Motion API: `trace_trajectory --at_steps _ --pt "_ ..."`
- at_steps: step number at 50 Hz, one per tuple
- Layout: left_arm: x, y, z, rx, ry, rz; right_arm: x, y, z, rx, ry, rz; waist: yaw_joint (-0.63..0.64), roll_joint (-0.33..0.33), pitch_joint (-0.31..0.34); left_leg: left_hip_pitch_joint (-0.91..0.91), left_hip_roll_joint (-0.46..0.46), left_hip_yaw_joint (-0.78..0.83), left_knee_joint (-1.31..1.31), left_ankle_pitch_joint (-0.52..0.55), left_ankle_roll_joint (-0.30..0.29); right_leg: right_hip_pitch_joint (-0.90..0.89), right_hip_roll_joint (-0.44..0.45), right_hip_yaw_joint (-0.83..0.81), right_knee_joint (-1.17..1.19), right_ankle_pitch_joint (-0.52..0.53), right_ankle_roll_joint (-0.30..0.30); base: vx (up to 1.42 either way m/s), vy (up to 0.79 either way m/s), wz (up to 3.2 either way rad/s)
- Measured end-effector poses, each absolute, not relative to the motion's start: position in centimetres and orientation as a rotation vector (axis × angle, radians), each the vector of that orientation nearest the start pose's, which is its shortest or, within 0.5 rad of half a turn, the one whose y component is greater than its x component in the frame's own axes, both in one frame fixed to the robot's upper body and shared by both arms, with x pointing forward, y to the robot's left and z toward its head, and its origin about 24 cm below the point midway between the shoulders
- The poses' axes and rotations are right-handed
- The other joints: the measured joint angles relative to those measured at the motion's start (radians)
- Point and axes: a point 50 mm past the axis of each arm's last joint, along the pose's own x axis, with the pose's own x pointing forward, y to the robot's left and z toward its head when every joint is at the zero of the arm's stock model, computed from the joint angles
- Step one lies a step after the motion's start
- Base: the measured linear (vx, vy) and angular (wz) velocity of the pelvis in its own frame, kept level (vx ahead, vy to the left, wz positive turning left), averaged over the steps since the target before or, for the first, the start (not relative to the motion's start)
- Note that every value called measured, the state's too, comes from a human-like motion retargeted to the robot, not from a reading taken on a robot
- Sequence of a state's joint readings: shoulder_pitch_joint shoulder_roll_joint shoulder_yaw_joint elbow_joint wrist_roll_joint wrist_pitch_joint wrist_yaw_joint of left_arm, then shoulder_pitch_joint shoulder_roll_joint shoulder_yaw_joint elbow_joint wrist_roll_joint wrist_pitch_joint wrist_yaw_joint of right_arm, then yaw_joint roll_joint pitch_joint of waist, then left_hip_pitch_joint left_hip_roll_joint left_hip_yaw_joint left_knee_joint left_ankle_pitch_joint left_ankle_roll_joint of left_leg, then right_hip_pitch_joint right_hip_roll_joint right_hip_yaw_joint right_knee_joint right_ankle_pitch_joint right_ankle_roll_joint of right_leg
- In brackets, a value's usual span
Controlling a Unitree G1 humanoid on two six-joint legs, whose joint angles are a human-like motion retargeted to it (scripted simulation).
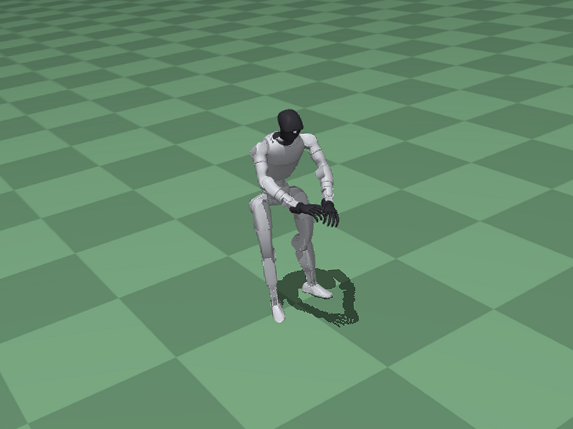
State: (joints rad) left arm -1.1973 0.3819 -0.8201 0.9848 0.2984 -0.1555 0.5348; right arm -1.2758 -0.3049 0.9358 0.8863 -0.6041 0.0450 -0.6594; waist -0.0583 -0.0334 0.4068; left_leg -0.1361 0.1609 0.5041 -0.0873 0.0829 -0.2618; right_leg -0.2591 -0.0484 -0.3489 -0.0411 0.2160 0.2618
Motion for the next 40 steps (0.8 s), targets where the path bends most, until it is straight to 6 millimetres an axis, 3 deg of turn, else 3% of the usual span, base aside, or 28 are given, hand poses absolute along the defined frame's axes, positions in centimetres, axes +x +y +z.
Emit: trace_trajectory --at_steps 3,6,10,13,15,17,23,25,27,30,33,37,40 --pt "38.8 8.7 22.8 1.038 -0.794 0.0 37.8 -4.0 24.4 -1.38 -1.069 -0.158 0.007 0.007 -0.019 0.005 -0.002 0.004 0.0 -0.003 0.0 0.002 -0.003 0.004 0.003 -0.005 0.0 0.06 0.0 -0.05" --pt "35.2 8.4 24.1 0.898 -0.955 -0.093 35.0 -3.9 25.1 -1.271 -1.211 -0.145 0.017 0.008 -0.032 0.031 0.0 0.017 0.0 -0.016 0.0 0.016 -0.006 0.02 0.012 -0.02 0.0 0.16 0.02 -0.21" --pt "30.6 9.3 23.9 0.75 -1.048 -0.194 31.0 -4.8 24.8 -1.141 -1.352 -0.096 0.036 0.006 -0.032 0.082 0.01 0.04 0.0 -0.038 0.0 0.046 -0.002 0.047 0.029 -0.045 0.0 0.16 0.0 -0.3" --pt "29.3 9.5 23.0 0.71 -1.034 -0.235 29.6 -5.1 23.7 -1.135 -1.382 -0.048 0.05 0.005 -0.033 0.104 0.02 0.049 0.0 -0.047 0.001 0.056 0.006 0.058 0.039 -0.056 0.0 0.09 -0.04 -0.21" --pt "29.7 9.2 22.4 0.728 -1.004 -0.243 30.0 -5.2 22.7 -1.176 -1.356 -0.027 0.054 0.006 -0.035 0.111 0.026 0.05 0.0 -0.048 0.001 0.06 0.011 0.058 0.042 -0.059 0.0 0.01 -0.05 -0.05" --pt "31.5 8.7 21.8 0.803 -0.958 -0.222 31.7 -5.2 21.8 -1.257 -1.288 -0.028 0.051 0.009 -0.037 0.105 0.03 0.043 0.0 -0.045 0.001 0.057 0.013 0.05 0.042 -0.057 0.0 -0.04 -0.02 0.09" --pt "39.6 6.8 20.9 1.248 -0.753 -0.098 39.5 -6.5 20.8 -1.585 -0.911 -0.091 0.024 0.02 -0.033 0.047 0.021 -0.003 0.0 -0.022 0.001 0.032 0.004 -0.001 0.032 -0.037 0.0 -0.15 0.02 0.39" --pt "41.0 6.3 21.3 1.319 -0.679 -0.061 40.8 -7.3 21.0 -1.585 -0.772 -0.12 0.016 0.022 -0.039 0.024 0.01 -0.019 0.0 -0.014 0.0 0.021 -0.005 -0.018 0.026 -0.029 0.0 -0.15 0.09 0.49" --pt "41.4 6.0 22.2 1.266 -0.642 -0.016 41.3 -7.8 21.5 -1.49 -0.691 -0.166 0.01 0.021 -0.054 0.004 -0.003 -0.033 0.0 -0.009 0.0 0.013 -0.018 -0.032 0.024 -0.025 0.0 -0.09 0.11 0.46" --pt "41.2 5.7 23.5 1.045 -0.646 0.043 41.0 -8.0 21.8 -1.241 -0.663 -0.219 0.004 0.018 -0.083 -0.005 -0.021 -0.049 0.0 -0.012 0.0 0.014 -0.039 -0.042 0.026 -0.029 0.0 0.03 0.12 0.33" --pt "40.2 6.4 22.9 0.728 -0.635 0.041 39.4 -7.6 20.7 -0.969 -0.67 -0.194 0.009 0.009 -0.121 0.021 -0.027 -0.052 0.0 -0.031 0.0 0.038 -0.051 -0.036 0.037 -0.049 0.0 0.16 0.09 0.08" --pt "38.3 8.9 19.6 0.183 -0.483 0.006 36.7 -7.1 17.5 -0.574 -0.568 -0.096 0.043 -0.016 -0.165 0.092 -0.013 -0.039 0.0 -0.071 0.0 0.088 -0.049 -0.009 0.061 -0.09 0.0 0.24 0.04 -0.22" --pt "36.8 11.0 15.9 -0.266 -0.291 0.027 34.2 -6.9 14.1 -0.058 -0.325 -0.026 0.101 -0.049 -0.183 0.149 0.001 -0.022 0.0 -0.1 0.005 0.123 -0.042 0.014 0.081 -0.12 0.0 0.2 0.01 -0.32"
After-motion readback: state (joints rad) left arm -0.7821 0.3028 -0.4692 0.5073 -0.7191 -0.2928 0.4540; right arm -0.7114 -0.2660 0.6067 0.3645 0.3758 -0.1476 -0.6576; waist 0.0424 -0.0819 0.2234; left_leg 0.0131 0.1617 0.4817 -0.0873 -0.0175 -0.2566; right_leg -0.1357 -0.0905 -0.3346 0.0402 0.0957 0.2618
